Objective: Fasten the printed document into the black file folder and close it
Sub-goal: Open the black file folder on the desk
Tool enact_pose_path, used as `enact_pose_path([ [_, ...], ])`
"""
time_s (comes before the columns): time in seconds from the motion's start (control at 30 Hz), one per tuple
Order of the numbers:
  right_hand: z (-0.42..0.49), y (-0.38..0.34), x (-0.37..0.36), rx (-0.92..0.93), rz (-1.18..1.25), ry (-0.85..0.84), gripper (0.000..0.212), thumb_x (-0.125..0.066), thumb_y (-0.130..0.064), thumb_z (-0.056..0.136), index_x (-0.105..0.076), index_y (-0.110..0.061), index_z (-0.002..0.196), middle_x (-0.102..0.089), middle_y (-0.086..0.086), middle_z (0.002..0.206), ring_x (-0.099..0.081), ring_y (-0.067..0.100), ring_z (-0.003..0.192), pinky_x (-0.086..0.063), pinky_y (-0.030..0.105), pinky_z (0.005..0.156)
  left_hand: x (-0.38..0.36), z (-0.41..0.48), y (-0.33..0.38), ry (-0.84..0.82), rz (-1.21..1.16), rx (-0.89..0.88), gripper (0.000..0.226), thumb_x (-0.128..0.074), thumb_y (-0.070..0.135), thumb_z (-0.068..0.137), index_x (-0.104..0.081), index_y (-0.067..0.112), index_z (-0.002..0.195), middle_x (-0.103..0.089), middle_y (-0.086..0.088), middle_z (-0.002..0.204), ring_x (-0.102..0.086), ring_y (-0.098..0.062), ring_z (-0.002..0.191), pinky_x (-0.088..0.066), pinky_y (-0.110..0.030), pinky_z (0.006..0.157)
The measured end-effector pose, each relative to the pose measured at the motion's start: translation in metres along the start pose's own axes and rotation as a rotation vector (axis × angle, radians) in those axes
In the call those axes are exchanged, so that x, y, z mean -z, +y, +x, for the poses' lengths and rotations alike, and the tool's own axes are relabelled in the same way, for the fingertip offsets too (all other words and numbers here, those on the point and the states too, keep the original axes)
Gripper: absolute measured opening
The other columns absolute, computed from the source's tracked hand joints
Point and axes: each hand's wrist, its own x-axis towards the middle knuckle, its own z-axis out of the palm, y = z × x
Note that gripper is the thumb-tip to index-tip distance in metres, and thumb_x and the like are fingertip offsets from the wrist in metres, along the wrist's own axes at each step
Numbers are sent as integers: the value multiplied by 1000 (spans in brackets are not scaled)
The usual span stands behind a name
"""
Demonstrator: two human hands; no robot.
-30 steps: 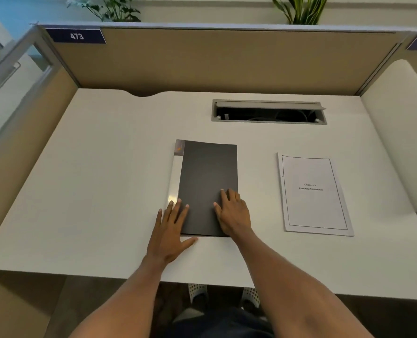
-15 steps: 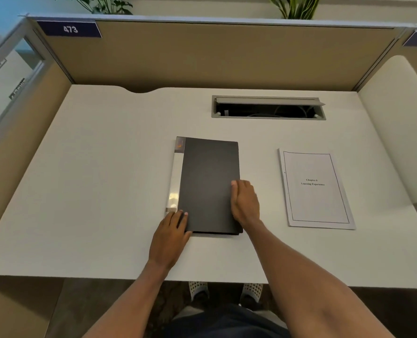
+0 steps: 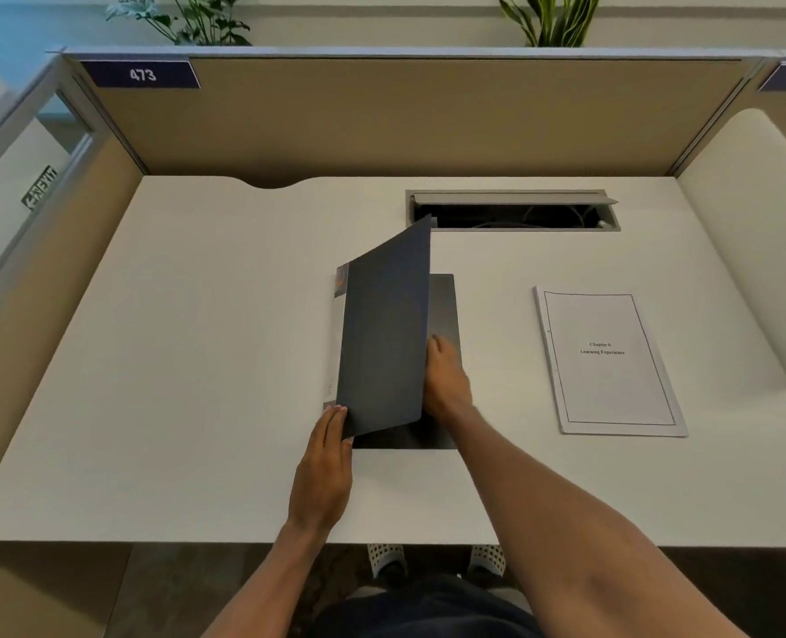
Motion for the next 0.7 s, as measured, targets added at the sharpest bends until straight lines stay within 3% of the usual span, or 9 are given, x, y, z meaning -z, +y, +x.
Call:
enact_pose_path([
  [0.07,-2,-12,-17,93,-190,-119,76,-61,-39,99,-21,-19,160,-21,8,167,-32,31,149,-41,48,117,4,-1,1,16,-129,51,53,-33,40,107,-39,20,155,-44,5,159,-45,-10,145,-33,-7,114],
  [0.17,-4,-21,-36,138,-385,-206,92,-59,-52,96,-4,-24,164,-3,10,172,-15,33,157,-24,49,126,9,-2,0,81,-220,89,47,-33,38,108,-41,22,152,-51,6,149,-50,-5,137,-38,-7,110],
  [0.27,-6,-20,-49,123,-521,-278,96,-57,-60,94,0,-29,164,4,10,172,-2,33,159,-15,51,127,13,0,-3,164,-274,140,31,-39,30,110,-52,22,136,-62,3,127,-63,-11,115,-56,-23,96],
  [0.43,-6,-19,-54,119,-570,-290,93,-55,-60,96,1,-30,164,8,11,172,5,35,159,-10,52,128,19,11,-5,341,-416,374,12,-56,21,105,-62,17,114,-71,-7,113,-71,-21,96,-55,-9,74],
  [0.53,-6,-19,-54,122,-578,-285,93,-55,-59,96,2,-30,164,9,11,172,5,35,159,-11,53,128,31,21,-6,499,-491,490,24,-67,22,99,-62,16,122,-72,-1,115,-70,-10,95,-53,-3,72],
  [0.6,-6,-18,-55,121,-577,-287,93,-55,-59,96,3,-30,164,9,11,172,6,35,159,-10,53,128,42,27,-10,638,-546,528,42,-73,21,95,-56,15,133,-68,4,122,-69,-12,102,-53,-3,75],
  [0.7,-5,-18,-55,117,-568,-284,93,-55,-58,96,2,-30,164,9,11,172,6,34,159,-10,53,128,58,35,-26,842,-620,624,59,-80,14,88,-46,15,136,-64,-5,130,-70,-20,109,-58,-10,77],
])
